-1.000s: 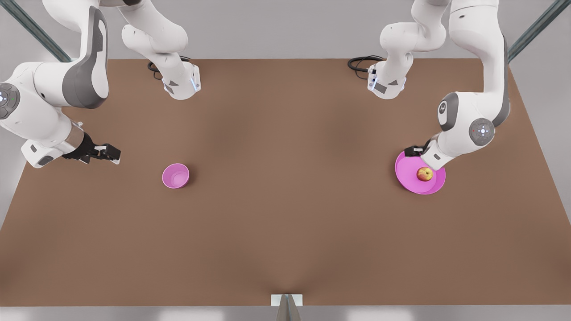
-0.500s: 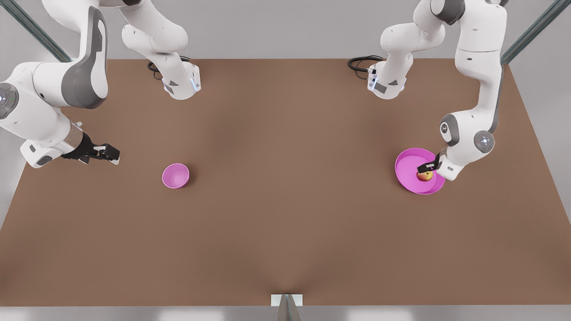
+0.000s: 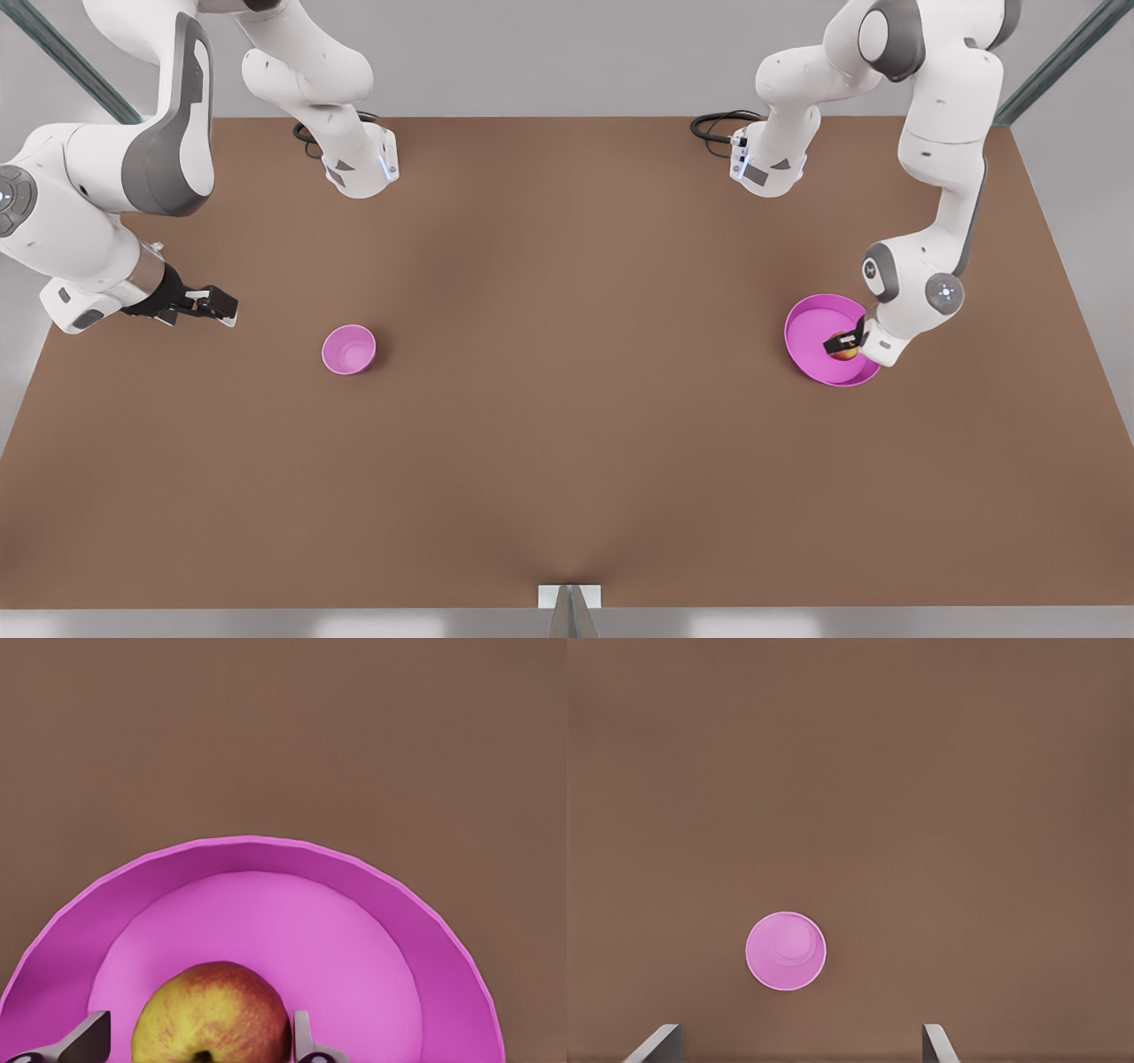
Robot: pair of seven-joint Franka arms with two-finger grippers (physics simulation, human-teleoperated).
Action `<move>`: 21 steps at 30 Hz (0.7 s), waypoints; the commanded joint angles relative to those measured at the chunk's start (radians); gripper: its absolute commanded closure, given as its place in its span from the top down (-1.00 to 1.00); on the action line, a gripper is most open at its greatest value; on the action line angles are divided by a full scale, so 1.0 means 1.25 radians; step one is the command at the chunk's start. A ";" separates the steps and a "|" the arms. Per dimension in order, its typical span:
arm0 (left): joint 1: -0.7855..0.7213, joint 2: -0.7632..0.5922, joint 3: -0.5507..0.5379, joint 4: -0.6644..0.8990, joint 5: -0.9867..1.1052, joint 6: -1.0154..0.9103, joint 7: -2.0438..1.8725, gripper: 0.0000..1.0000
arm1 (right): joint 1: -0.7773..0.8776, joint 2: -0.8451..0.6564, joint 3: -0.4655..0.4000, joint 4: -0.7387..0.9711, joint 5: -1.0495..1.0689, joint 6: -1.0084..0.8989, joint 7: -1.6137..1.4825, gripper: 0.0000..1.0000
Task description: Use the left arm to pick up the apple from the plate, transfer it to the gripper of the right arm, and then use the right arm to place it into the bowl
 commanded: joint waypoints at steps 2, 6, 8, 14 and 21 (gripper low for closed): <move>0.001 0.008 0.000 0.000 0.000 0.014 -0.002 0.95 | 0.000 -0.001 0.000 0.000 0.001 -0.002 -0.001 1.00; 0.002 0.011 0.000 0.001 -0.001 0.014 -0.002 0.63 | -0.004 0.000 0.001 0.000 0.001 -0.001 -0.001 1.00; 0.001 0.015 0.000 0.001 -0.001 0.014 -0.002 0.63 | -0.004 0.000 0.001 0.000 0.001 -0.001 -0.001 1.00; 0.000 0.026 -0.001 0.003 -0.003 0.017 -0.002 0.58 | -0.005 0.003 0.001 0.002 0.002 -0.001 -0.001 1.00; -0.036 0.013 -0.037 0.108 -0.001 0.005 -0.007 0.47 | -0.002 0.003 0.001 0.002 0.002 0.001 0.002 1.00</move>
